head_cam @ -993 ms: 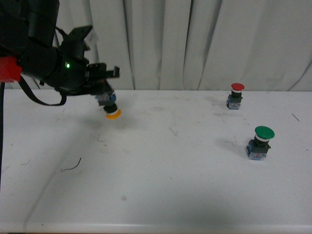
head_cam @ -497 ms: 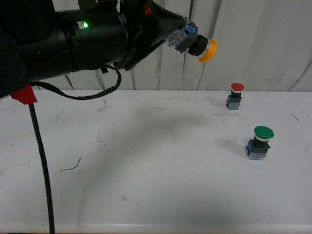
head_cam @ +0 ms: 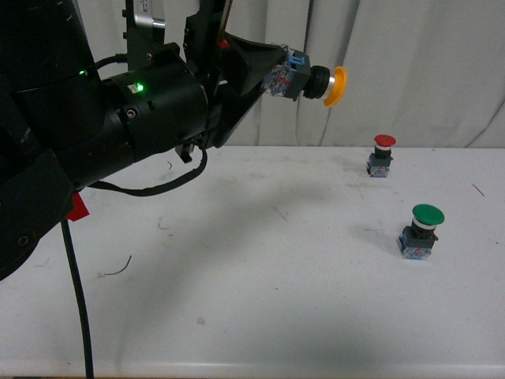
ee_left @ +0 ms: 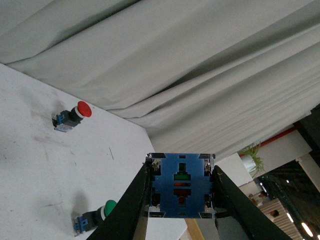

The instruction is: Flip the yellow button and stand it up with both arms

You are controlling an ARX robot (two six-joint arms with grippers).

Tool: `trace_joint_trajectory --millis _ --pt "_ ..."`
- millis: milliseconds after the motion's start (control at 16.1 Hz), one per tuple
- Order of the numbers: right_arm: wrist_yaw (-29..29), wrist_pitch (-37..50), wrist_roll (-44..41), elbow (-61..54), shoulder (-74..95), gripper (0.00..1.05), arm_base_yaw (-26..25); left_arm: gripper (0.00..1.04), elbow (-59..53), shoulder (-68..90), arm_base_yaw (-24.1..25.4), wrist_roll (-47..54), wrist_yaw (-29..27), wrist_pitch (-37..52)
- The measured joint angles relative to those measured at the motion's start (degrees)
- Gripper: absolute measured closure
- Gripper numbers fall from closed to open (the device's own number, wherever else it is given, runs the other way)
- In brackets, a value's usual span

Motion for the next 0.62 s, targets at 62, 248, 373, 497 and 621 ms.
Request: trace_joint_trajectory --millis 62,248,373,497,621 --pt "-2.75 3.08 1.31 -0.22 0.90 0.06 -1.01 0.74 -0.02 0.00 0.02 0.02 0.00 0.00" --pt "-35.80 57.02 24.00 0.96 40.04 0.06 -16.48 0.74 -0.07 -0.44 0.26 0.31 0.55 0.02" --pt "-32.94 73.75 31.80 12.85 59.76 0.06 -12.96 0.74 -0.07 -0.59 0.33 0.46 0.24 0.00" --pt "-26.40 74.14 36.83 25.20 75.78 0.06 -7.26 0.74 -0.33 -1.86 0.31 0.50 0.15 -0.02" --pt "-20.76 73.61 44.00 35.41 90.09 0.06 -2.54 0.74 -0.37 -2.62 0.31 0.50 -0.22 0.17"
